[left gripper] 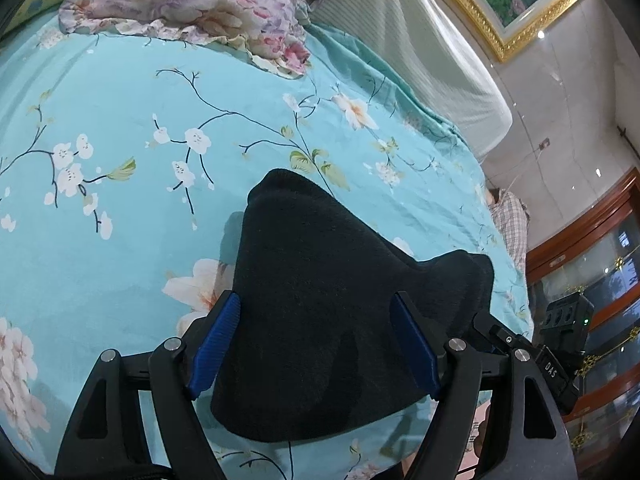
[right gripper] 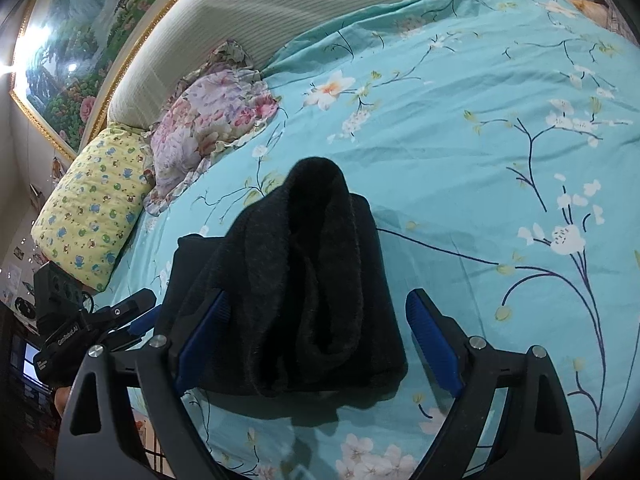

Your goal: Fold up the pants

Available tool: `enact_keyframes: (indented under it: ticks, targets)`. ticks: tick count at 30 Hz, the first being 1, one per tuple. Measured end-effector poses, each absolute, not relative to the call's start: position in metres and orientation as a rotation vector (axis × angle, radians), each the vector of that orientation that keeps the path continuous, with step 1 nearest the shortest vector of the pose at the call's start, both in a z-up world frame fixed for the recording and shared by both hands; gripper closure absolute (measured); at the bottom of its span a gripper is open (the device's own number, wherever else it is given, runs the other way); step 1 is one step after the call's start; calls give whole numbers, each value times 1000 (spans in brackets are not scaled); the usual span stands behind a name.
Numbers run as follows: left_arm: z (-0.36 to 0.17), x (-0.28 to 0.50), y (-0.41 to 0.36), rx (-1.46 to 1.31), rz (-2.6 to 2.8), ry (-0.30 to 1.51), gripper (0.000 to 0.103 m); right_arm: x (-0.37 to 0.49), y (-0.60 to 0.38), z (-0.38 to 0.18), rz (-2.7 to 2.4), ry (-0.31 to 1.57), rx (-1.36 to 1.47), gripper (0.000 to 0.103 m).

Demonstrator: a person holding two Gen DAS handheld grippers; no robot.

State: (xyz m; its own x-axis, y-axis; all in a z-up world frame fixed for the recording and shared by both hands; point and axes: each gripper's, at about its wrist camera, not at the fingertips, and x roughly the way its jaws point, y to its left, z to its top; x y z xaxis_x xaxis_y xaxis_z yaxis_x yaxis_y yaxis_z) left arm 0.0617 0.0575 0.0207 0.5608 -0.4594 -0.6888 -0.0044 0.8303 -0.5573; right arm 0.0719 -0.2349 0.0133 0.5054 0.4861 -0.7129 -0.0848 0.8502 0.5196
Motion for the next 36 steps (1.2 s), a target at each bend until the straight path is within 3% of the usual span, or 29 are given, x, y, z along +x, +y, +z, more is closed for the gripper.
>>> enact_keyframes:
  ticks: [19,29,36]
  targets:
    - [-16,101,47,-541,-273,1063,24,83,-235,-8,404,1013,513,14]
    - [-31,105,70,-708,-321,1058,51,86,-237,-16,452,1009,507,17]
    - [-29,103,70,-727,-350,1031,62,85,-241,-23,484,1038,539,39]
